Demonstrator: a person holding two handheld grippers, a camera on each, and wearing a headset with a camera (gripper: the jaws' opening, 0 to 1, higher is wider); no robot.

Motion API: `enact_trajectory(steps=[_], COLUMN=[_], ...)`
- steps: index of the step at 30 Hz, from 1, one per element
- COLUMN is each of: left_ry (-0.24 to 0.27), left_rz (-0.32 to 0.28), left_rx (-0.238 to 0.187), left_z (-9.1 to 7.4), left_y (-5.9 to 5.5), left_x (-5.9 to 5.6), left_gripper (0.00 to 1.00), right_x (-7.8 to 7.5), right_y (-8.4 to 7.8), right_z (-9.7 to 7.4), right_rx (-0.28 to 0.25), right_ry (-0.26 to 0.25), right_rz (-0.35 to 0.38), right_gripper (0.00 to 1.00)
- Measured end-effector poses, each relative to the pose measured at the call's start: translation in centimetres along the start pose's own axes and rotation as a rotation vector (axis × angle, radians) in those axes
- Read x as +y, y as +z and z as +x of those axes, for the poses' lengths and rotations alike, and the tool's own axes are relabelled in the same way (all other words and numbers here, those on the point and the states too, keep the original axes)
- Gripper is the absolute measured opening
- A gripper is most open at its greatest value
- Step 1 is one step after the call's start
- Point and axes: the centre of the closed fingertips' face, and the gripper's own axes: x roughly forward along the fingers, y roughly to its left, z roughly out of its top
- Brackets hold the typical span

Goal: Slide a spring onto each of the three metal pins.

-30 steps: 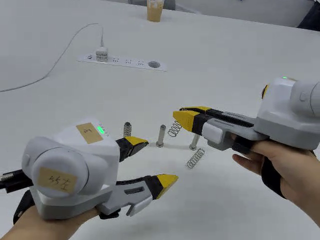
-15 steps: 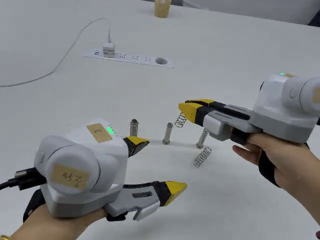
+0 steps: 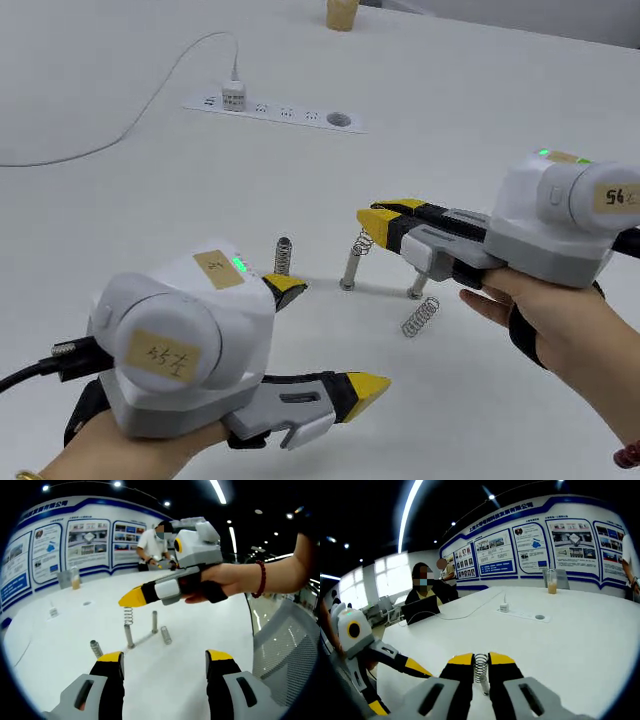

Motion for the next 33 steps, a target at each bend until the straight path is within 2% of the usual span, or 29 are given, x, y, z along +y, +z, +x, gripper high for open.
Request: enact_trajectory(steps=[13, 21, 24, 33], left_ry=[-0.008, -0.006, -0.004, 0.000], left_rz=[0.015, 0.009, 0.011, 0.011], left_rx=[0.013, 0.009, 0.015, 0.016], left_z=[0.1, 0.1, 0.0, 0.0], left_y=[-0.3, -0.3, -0.4, -0.4], left_x=[-0.2, 0.0, 0.0, 0.2], left_gripper=[0.67, 0.67, 0.66, 0.66], right_x=[0.3, 0.5, 0.3, 0.1], right_y=[-0.5, -1.2, -2.0, -3.4], right_z=[0.9, 1.3, 1.6, 2.1], right_rx=[0.019, 0.061, 0.094, 0.131], right_ry=[-0.010, -0.008, -0.016, -0.024], right_rz=[-0.093, -0.165, -0.194, -0.199], right_gripper=[0.12, 0.12, 0.12, 0.12])
